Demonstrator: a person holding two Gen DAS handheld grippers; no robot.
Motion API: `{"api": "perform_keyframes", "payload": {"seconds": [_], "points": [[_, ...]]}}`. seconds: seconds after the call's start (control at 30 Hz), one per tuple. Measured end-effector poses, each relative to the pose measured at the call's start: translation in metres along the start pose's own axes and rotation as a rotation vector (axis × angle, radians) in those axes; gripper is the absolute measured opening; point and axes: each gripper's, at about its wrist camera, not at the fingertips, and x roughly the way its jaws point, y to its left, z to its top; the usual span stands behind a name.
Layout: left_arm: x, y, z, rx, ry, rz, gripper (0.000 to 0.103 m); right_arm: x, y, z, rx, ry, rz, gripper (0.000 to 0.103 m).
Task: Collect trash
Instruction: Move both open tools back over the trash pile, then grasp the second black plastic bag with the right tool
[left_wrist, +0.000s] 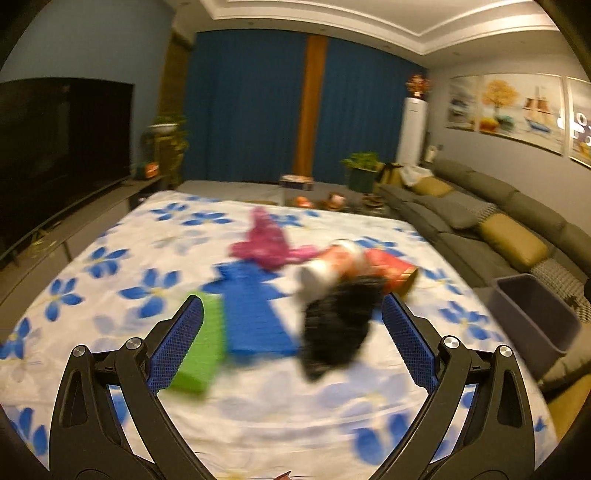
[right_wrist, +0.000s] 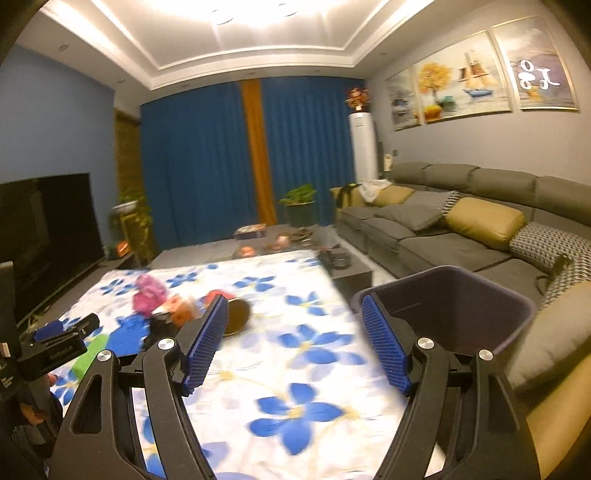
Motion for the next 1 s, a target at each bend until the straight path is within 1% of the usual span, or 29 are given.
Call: {"api": "perform_keyframes", "payload": {"seconds": [0.07, 0.27, 0.47, 0.6, 0.77, 1.0], "points": [[0.0, 0.021, -0.001, -0.019, 0.002, 0.03, 0.095, 0.008, 0.017, -0.003, -0.017, 0.014, 0.025, 0.073], [0.003, 0.061, 0.0, -0.047, 0.0, 0.089, 0.095, 0.038, 0.063, -0.014, -0.058, 0.079, 0.081, 0.073], [0.012, 0.087, -0.003, -0.078, 0.009, 0.121, 0.095, 0.071, 0.097, -0.024, -0.087, 0.129, 0.124, 0.073], [0.019, 0.098, -0.003, -0.088, 0.008, 0.137, 0.095, 0.088, 0.115, -0.03, -0.1, 0.147, 0.151, 0.073], [0.029, 0.104, -0.002, -0.095, 0.016, 0.131, 0.095, 0.114, 0.138, -0.034, -0.121, 0.172, 0.173, 0.071], [0.038, 0.105, -0.006, -0.088, 0.044, 0.097, 0.095, 0.146, 0.155, -0.04, -0.139, 0.217, 0.185, 0.066]]}}
